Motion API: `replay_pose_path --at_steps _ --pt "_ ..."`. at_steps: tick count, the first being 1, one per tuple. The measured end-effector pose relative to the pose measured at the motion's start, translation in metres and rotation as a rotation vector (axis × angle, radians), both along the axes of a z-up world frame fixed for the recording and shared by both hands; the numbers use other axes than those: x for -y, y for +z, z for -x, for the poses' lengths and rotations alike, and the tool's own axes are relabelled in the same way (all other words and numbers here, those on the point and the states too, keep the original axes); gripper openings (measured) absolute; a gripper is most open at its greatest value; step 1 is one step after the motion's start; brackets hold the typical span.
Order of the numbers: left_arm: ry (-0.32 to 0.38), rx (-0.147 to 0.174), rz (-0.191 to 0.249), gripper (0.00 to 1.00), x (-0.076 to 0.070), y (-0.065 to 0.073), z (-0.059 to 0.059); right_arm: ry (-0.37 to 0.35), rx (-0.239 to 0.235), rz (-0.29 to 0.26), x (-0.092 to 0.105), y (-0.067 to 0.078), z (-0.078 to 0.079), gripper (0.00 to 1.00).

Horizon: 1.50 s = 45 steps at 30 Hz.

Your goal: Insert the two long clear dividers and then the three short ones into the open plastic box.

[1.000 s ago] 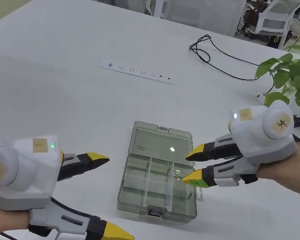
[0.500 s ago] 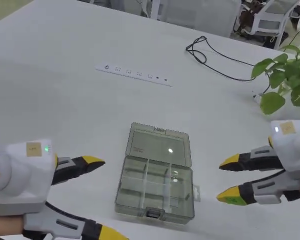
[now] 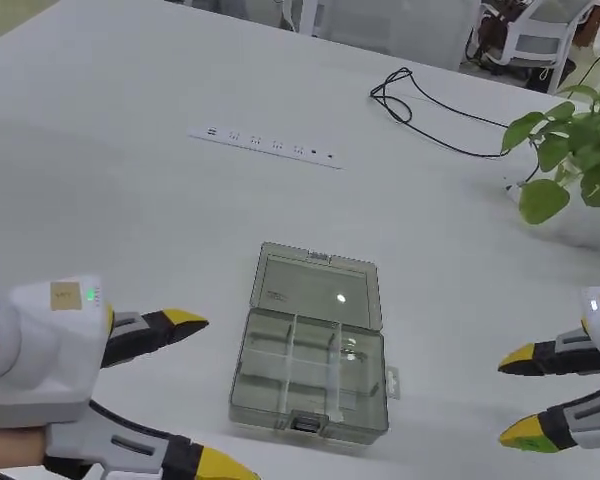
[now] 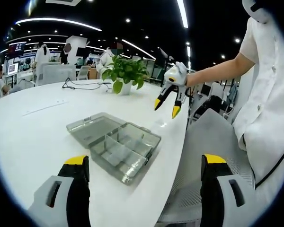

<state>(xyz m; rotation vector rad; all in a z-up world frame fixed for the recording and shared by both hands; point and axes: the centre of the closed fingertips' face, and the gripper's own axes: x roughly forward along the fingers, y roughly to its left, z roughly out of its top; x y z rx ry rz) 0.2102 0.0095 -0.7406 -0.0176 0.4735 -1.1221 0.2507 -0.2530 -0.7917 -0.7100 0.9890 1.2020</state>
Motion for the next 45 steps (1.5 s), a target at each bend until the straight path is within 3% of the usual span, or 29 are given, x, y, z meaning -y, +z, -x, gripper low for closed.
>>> replay_pose_path --at_steps 12,20,32,39,45 --pt "0.005 -0.007 -0.003 1.0 -0.001 -0.001 -0.002 0.097 -0.001 0.191 0.04 -0.041 0.003 0.5" --pt "0.008 -0.01 -0.003 1.0 -0.001 -0.001 -0.003 0.118 -0.002 0.227 0.053 -0.061 -0.002 0.47" --pt "0.003 -0.004 -0.002 1.0 0.001 0.001 -0.005 0.13 0.014 0.243 0.06 -0.065 -0.009 0.41" --pt "-0.002 -0.004 -0.003 1.0 0.001 0.001 -0.003 0.138 0.017 0.25 0.062 -0.066 -0.009 0.33" --pt "-0.001 -0.004 -0.005 1.0 -0.001 0.0 -0.003 0.131 0.018 0.256 0.062 -0.066 -0.009 0.33"
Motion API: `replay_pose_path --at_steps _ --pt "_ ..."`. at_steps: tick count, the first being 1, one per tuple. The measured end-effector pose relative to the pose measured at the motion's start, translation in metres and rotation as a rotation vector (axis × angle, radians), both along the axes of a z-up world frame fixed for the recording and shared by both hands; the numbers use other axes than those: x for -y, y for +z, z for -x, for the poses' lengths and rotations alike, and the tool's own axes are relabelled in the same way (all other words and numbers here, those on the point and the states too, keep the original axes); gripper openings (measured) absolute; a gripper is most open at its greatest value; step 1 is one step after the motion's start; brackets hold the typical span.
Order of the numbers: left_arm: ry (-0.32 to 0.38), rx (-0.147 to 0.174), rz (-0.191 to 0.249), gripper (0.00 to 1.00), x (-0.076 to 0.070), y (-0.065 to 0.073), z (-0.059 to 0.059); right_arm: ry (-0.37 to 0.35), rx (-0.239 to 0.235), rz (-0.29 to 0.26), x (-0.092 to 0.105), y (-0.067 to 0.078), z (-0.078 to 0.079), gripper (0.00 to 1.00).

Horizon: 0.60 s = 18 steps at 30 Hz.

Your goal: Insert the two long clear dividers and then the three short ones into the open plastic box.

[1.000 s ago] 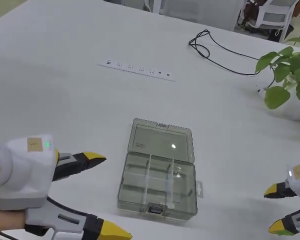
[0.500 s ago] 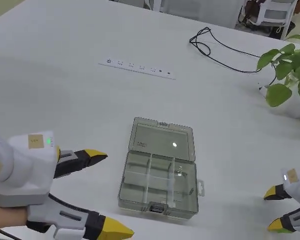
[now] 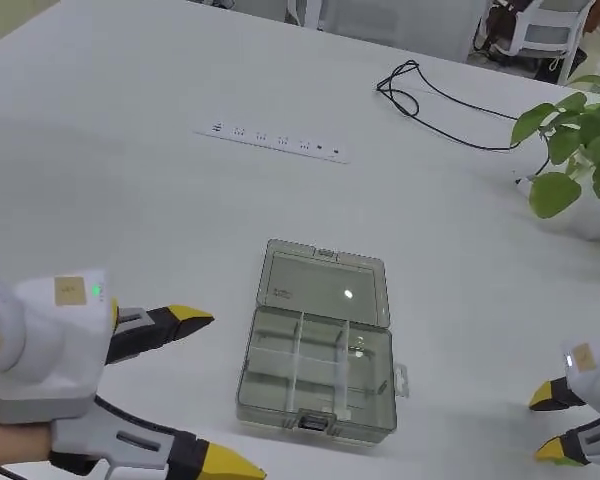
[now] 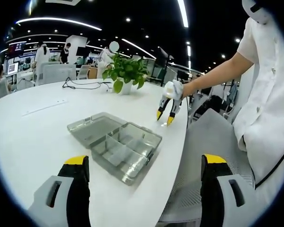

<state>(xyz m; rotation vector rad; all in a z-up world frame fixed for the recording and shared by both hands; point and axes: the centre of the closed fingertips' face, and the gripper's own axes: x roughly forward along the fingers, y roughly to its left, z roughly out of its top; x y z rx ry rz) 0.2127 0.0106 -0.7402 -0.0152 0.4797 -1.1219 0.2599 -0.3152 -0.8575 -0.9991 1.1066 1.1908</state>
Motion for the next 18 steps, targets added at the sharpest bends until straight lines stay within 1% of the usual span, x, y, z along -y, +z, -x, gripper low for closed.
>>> replay_pose_path --at_steps 5,10,13,18 --pt "-0.002 0.001 0.0 1.0 0.0 0.0 -0.001 0.0 0.004 0.003 0.0 0.001 0.002 0.33" --pt "-0.005 0.004 0.0 1.0 0.001 0.001 -0.002 0.001 0.014 -0.011 -0.005 0.008 0.005 0.33" --pt "-0.006 0.005 -0.001 1.0 0.001 0.002 -0.002 -0.002 0.025 -0.024 -0.01 0.015 0.005 0.33" --pt "-0.007 0.008 -0.001 1.0 0.001 0.004 -0.002 -0.004 0.06 -0.066 -0.024 0.035 0.002 0.33"
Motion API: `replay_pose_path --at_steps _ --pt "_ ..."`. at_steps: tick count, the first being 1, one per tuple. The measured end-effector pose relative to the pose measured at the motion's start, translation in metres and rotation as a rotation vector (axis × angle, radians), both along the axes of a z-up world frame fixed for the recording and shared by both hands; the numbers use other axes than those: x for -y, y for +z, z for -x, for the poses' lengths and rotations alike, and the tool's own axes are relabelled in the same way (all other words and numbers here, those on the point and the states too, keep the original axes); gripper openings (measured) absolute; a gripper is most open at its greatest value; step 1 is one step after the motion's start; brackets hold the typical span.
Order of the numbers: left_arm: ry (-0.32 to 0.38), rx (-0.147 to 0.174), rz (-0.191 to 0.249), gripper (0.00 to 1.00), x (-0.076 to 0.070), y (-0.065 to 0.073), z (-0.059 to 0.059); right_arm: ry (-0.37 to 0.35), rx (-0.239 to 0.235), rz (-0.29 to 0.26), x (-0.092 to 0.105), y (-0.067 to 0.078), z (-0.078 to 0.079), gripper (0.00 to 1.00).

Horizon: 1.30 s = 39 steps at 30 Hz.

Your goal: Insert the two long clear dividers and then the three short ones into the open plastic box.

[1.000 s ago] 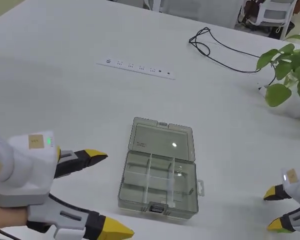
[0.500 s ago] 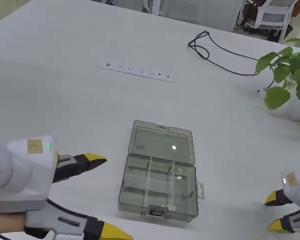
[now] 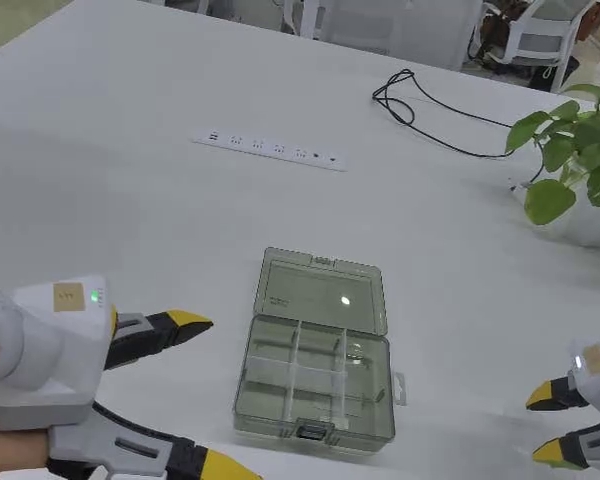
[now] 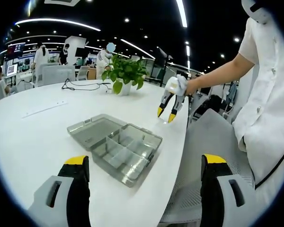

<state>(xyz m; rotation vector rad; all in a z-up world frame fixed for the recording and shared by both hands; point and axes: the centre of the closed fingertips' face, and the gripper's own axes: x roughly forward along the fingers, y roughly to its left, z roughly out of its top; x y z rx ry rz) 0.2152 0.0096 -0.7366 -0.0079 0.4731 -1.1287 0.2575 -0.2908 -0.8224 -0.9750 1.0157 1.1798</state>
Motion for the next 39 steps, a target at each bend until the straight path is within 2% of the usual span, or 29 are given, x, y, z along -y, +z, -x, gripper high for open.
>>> replay_pose_path --at_steps 8,14,17,19,20,23,27,29,31,33,38,39 --pt "0.007 0.003 0.021 1.0 0.004 0.008 -0.006 0.025 0.053 -0.057 -0.032 0.033 -0.001 0.33" --pt "0.015 0.008 0.042 0.98 0.009 0.019 -0.012 0.048 0.094 -0.115 -0.063 0.062 -0.002 0.33" --pt "0.043 -0.008 0.082 0.96 0.013 0.028 -0.018 0.072 0.115 -0.14 -0.079 0.076 -0.001 0.33" --pt "0.06 -0.04 0.117 0.93 0.017 0.035 -0.021 0.082 0.122 -0.154 -0.087 0.082 0.0 0.33" --pt "0.062 -0.037 0.134 0.92 0.019 0.039 -0.021 0.093 0.129 -0.161 -0.093 0.086 0.002 0.33" --pt "0.072 -0.049 0.14 0.88 0.024 0.043 -0.025 0.112 0.143 -0.167 -0.104 0.093 0.003 0.33" --pt "0.077 -0.12 0.181 0.84 0.037 0.049 -0.025 0.129 0.157 -0.181 -0.12 0.101 0.008 0.33" --pt "0.09 -0.183 0.19 0.8 0.043 0.048 -0.025 0.142 0.162 -0.185 -0.127 0.103 0.011 0.33" --pt "0.086 -0.207 0.197 0.75 0.048 0.048 -0.025 0.151 0.165 -0.184 -0.134 0.106 0.015 0.33" --pt "0.091 -0.23 0.222 0.73 0.055 0.05 -0.025 0.16 0.171 -0.184 -0.139 0.108 0.018 0.33" --pt "0.107 -0.342 0.279 0.66 0.07 0.052 -0.022 0.176 0.181 -0.185 -0.151 0.111 0.023 0.33" --pt "0.103 -0.349 0.285 0.65 0.072 0.052 -0.022 0.179 0.181 -0.186 -0.153 0.112 0.024 0.33"
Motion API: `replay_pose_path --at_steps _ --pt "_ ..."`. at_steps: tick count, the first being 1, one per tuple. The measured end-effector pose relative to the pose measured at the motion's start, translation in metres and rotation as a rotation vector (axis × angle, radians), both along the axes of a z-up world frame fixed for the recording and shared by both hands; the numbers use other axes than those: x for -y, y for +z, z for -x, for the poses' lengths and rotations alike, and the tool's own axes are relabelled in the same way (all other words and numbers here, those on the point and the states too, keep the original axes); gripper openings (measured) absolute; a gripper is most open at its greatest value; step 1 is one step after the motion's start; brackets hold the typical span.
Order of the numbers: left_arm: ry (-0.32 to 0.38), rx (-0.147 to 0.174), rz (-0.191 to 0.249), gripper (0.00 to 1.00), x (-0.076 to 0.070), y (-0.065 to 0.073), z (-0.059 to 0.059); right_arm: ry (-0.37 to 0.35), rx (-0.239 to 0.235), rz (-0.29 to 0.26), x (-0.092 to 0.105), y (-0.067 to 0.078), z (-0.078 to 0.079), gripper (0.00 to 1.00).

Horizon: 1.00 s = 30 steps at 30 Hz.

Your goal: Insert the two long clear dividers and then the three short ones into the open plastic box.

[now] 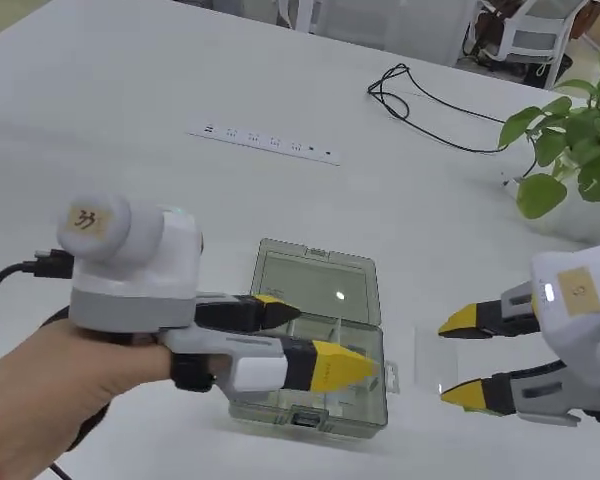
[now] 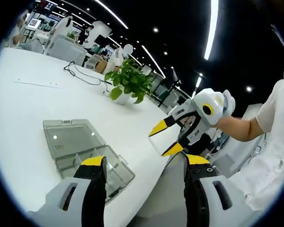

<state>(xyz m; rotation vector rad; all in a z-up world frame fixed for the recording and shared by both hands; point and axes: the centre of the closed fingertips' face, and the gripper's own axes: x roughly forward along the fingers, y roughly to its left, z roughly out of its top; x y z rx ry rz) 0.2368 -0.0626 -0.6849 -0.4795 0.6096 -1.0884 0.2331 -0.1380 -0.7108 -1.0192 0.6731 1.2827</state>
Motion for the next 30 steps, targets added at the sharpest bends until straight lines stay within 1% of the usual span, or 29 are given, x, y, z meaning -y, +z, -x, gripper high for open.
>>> replay_pose_path --at_steps 1,3,4,5,6,7,9,11,13,15,17,18,20,22,23,27,30 --pt "-0.003 -0.008 0.004 0.63 0.002 0.0 0.001 0.004 0.001 -0.001 -0.003 0.001 0.002 0.33" --pt "-0.011 -0.037 0.014 0.57 0.009 -0.001 0.004 0.01 0.007 -0.004 -0.007 0.004 0.004 0.33" --pt "-0.024 -0.061 0.019 0.54 0.012 -0.003 0.007 0.011 0.008 -0.004 -0.008 0.004 0.004 0.33" --pt "-0.022 -0.068 0.026 0.52 0.015 -0.002 0.007 0.013 0.01 -0.007 -0.011 0.006 0.005 0.33" --pt "-0.023 -0.084 0.044 0.51 0.02 -0.001 0.009 0.014 0.011 -0.009 -0.013 0.006 0.006 0.33" --pt "-0.026 -0.101 0.05 0.5 0.023 -0.001 0.01 0.016 0.012 -0.01 -0.015 0.007 0.007 0.33" --pt "-0.028 -0.121 0.053 0.46 0.027 -0.005 0.01 0.028 0.014 -0.01 -0.02 0.008 0.011 0.33" --pt "-0.035 -0.144 0.06 0.42 0.032 -0.006 0.012 0.034 0.015 -0.008 -0.022 0.008 0.013 0.33" --pt "-0.035 -0.168 0.072 0.39 0.034 -0.007 0.012 0.039 0.019 -0.005 -0.024 0.009 0.014 0.33" --pt "-0.031 -0.186 0.09 0.36 0.037 -0.005 0.013 0.042 0.026 -0.001 -0.026 0.009 0.014 0.33" --pt "-0.023 -0.216 0.099 0.31 0.038 -0.007 0.013 0.039 0.026 -0.006 -0.028 0.011 0.015 0.33" --pt "-0.023 -0.22 0.102 0.29 0.039 -0.008 0.014 0.04 0.026 -0.007 -0.029 0.012 0.016 0.33" --pt "-0.021 -0.241 0.111 0.27 0.041 -0.009 0.015 0.045 0.03 -0.008 -0.031 0.013 0.017 0.33" --pt "-0.02 -0.25 0.118 0.24 0.043 -0.009 0.016 0.045 0.034 -0.006 -0.032 0.014 0.017 0.33" --pt "-0.022 -0.263 0.123 0.21 0.043 -0.009 0.017 0.046 0.037 -0.006 -0.033 0.015 0.016 0.33" --pt "-0.024 -0.28 0.132 0.16 0.045 -0.009 0.018 0.044 0.038 -0.01 -0.034 0.017 0.016 0.33" --pt "-0.025 -0.285 0.133 0.11 0.045 -0.009 0.018 0.049 0.044 -0.003 -0.034 0.018 0.016 0.33"
